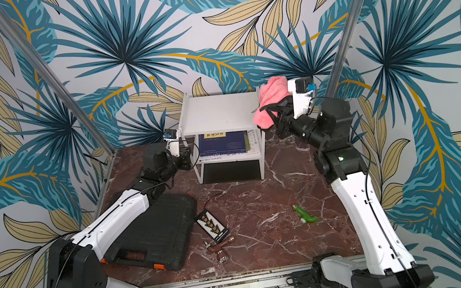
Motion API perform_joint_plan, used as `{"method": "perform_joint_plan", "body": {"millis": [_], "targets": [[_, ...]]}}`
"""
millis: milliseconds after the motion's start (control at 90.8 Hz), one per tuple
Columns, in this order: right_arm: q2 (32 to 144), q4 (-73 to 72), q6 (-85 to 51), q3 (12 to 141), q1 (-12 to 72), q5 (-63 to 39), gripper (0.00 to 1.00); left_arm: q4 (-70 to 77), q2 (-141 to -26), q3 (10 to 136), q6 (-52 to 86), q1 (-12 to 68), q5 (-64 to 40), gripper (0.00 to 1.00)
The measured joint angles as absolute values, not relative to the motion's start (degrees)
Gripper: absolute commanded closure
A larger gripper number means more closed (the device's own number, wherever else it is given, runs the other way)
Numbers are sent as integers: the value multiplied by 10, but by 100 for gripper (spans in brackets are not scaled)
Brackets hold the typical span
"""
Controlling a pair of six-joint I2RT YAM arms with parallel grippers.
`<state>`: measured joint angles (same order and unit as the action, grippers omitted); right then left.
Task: Wipe the bookshelf clean with a cloth
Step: Hold the shelf at the center of the board.
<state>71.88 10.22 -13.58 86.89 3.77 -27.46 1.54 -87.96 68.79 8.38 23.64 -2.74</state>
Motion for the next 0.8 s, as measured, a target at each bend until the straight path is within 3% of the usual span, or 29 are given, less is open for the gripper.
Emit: {"method": "perform_joint_plan", "body": {"millis": [198, 386, 463, 650, 804], "targets": [[917, 210, -119, 1028, 70, -198, 100, 15, -880, 688, 84, 236, -32, 100], [1086, 318, -91, 1255, 84, -86, 100, 15, -880, 689, 85, 236, -39, 100], [1093, 357, -74, 1271, 83, -63, 100, 15, -880, 689, 85, 236, -39, 100], [988, 342, -26, 1144, 93, -44, 100, 7, -883, 696, 79, 236, -42, 100], [1047, 399, -1, 1252, 88, -16, 100, 0, -886, 702, 78, 235, -46, 100]]}}
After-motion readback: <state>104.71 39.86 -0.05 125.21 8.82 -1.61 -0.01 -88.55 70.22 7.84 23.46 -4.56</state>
